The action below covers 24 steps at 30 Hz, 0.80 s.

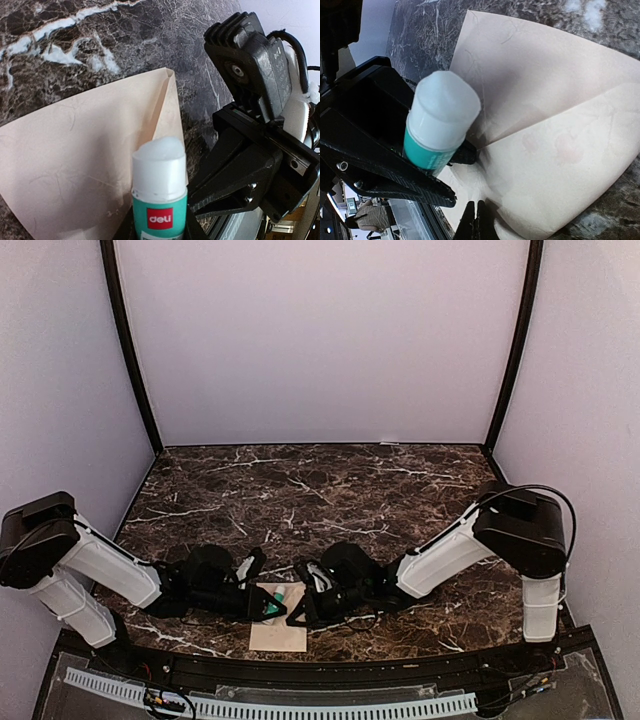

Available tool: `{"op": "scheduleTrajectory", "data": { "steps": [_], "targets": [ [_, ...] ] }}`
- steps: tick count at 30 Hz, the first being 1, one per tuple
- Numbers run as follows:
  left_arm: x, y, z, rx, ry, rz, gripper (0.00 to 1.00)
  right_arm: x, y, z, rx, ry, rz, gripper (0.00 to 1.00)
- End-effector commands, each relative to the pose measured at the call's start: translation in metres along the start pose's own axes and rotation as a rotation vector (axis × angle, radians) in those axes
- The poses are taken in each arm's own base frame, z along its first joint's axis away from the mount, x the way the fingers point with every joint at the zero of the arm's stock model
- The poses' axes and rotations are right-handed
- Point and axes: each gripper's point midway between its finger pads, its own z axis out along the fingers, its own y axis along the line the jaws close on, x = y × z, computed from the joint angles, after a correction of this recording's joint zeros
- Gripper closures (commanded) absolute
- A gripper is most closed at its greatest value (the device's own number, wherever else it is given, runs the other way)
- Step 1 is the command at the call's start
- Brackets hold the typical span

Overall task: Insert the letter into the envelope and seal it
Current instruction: Seal the envelope flap on the envelope.

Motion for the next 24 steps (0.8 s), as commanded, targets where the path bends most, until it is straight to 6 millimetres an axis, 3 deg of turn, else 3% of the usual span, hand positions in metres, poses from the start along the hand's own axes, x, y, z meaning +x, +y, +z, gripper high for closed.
{"op": "scheduleTrajectory", "data": {
  "steps": [1,5,13,18,24],
  "targets": [
    [0.020,0.033,-0.003,-0.129,0.059,-0.022,1.00,0.005,-0.026,-0.005,0.076,0.001,0.050,1.00],
    [0.020,0.031,-0.004,-0.125,0.059,-0.019,1.00,-0.014,-0.019,-0.011,-0.001,-0.066,0.081,1.00],
    [0.019,0.030,-0.003,-0.122,0.059,-0.011,1.00,-0.037,-0.016,-0.003,-0.033,-0.104,0.087,1.00],
    [0.019,0.031,-0.004,-0.125,0.057,-0.011,1.00,-0.042,-0.013,0.005,-0.023,-0.086,0.063,1.00],
    [0.017,0.031,-0.005,-0.128,0.045,-0.013,1.00,-0.035,-0.014,0.015,-0.011,-0.046,0.059,1.00]
  ]
}}
